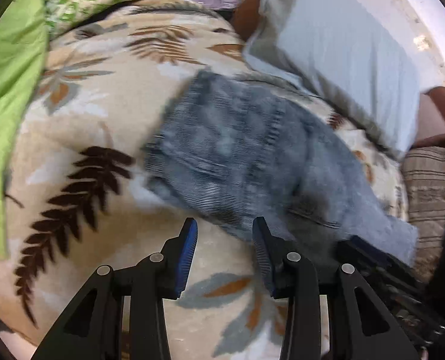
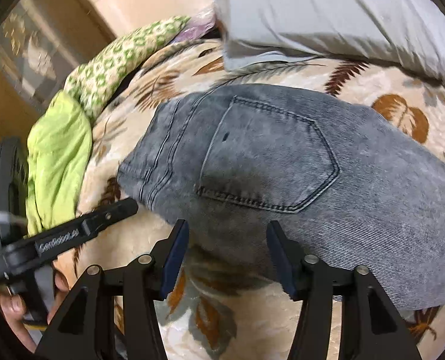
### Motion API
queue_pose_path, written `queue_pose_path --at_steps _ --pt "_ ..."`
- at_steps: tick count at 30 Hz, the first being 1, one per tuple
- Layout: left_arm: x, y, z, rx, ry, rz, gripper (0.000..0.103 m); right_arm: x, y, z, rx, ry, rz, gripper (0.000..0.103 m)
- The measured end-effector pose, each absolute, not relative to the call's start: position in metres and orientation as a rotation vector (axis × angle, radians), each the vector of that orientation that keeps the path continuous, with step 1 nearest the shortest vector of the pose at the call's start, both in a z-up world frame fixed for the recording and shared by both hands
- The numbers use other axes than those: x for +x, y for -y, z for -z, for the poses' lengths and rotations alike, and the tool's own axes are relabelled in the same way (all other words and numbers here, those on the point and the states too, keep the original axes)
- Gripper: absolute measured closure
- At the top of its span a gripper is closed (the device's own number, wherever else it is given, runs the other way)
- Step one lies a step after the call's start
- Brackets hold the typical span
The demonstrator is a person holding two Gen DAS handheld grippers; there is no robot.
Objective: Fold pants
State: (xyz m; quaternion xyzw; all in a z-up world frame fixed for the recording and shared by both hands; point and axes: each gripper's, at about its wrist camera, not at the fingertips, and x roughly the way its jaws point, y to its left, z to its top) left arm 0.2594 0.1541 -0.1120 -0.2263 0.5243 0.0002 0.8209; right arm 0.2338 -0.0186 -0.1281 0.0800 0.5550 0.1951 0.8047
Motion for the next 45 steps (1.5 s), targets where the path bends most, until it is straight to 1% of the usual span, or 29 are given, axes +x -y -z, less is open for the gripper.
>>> queue_pose_path --at_steps 3,5,7,8,11,12,14,16,19,21,22,23,26,27,28,30,32,34,36,40,42,44,45 --pt "0.261 -0.147 0.111 -0.381 -1.122 -0.020 0.063 0.231 0.008 0.128 0.140 -1.188 -0.475 0.048" --pt "0.262 -0.154 0.118 -0.463 -1.142 -0.028 0.063 0.233 0.015 0.130 0.170 -1.191 -0.439 0.047" --pt "0.264 -0.152 0.123 -0.467 -1.168 -0.010 0.062 0.234 0.012 0.135 0.160 -1.204 -0.439 0.047" --pt "0.266 -0.154 0.125 -0.464 -1.173 -0.023 0.062 0.234 0.010 0.138 0.159 -1.214 -0.460 0.049" --pt "0.271 -0.171 0.139 -0.561 -1.214 -0.069 0.063 0.234 0.014 0.147 0.142 -1.221 -0.431 0.048" --pt "0.273 -0.173 0.141 -0.573 -1.228 -0.072 0.063 0.233 0.014 0.152 0.129 -1.232 -0.424 0.051" --pt "0.273 -0.170 0.132 -0.542 -1.197 -0.067 0.063 0.230 0.018 0.154 0.152 -1.231 -0.438 0.053" --pt "0.272 -0.166 0.121 -0.482 -1.154 -0.108 0.062 0.228 0.026 0.147 0.197 -1.207 -0.436 0.053" --pt "0.275 -0.143 0.117 -0.428 -1.148 -0.032 0.062 0.232 0.028 0.143 0.198 -1.196 -0.421 0.053" --pt "0.274 -0.137 0.114 -0.375 -1.135 -0.041 0.061 0.233 0.025 0.141 0.192 -1.202 -0.458 0.056" --pt "0.273 -0.142 0.114 -0.395 -1.124 -0.059 0.060 0.233 0.027 0.139 0.192 -1.193 -0.449 0.056" --pt "0.271 -0.147 0.116 -0.445 -1.121 -0.060 0.060 0.232 0.031 0.137 0.201 -1.184 -0.433 0.053" --pt "0.267 -0.139 0.116 -0.476 -1.133 -0.031 0.059 0.224 0.035 0.137 0.194 -1.203 -0.471 0.054" --pt "0.262 -0.135 0.114 -0.464 -1.116 -0.045 0.057 0.220 0.040 0.134 0.200 -1.194 -0.473 0.054" --pt "0.259 -0.134 0.111 -0.473 -1.102 -0.050 0.052 0.217 0.050 0.131 0.216 -1.181 -0.452 0.053" --pt "0.249 -0.130 0.109 -0.517 -1.088 -0.037 0.052 0.211 0.080 0.129 0.280 -1.177 -0.394 0.049" --pt "0.232 -0.121 0.103 -0.561 -1.069 -0.004 0.050 0.204 0.098 0.127 0.290 -1.179 -0.378 0.049" --pt "0.222 -0.100 0.098 -0.531 -1.062 0.026 0.048 0.191 0.123 0.118 0.262 -1.155 -0.356 0.046" --pt "0.219 -0.075 0.097 -0.503 -1.062 0.051 0.047 0.183 0.154 0.111 0.282 -1.126 -0.316 0.040" --pt "0.237 -0.021 0.087 -0.374 -1.092 0.106 0.047 0.178 0.220 0.099 0.334 -1.078 -0.242 0.040" --pt "0.245 0.004 0.081 -0.372 -1.100 0.157 0.047 0.181 0.256 0.095 0.397 -1.057 -0.188 0.040" --pt "0.253 0.040 0.073 -0.268 -1.106 0.192 0.047 0.188 0.290 0.093 0.414 -1.041 -0.154 0.042" --pt "0.257 0.059 0.071 -0.229 -1.098 0.198 0.046 0.190 0.310 0.091 0.416 -1.023 -0.098 0.040"
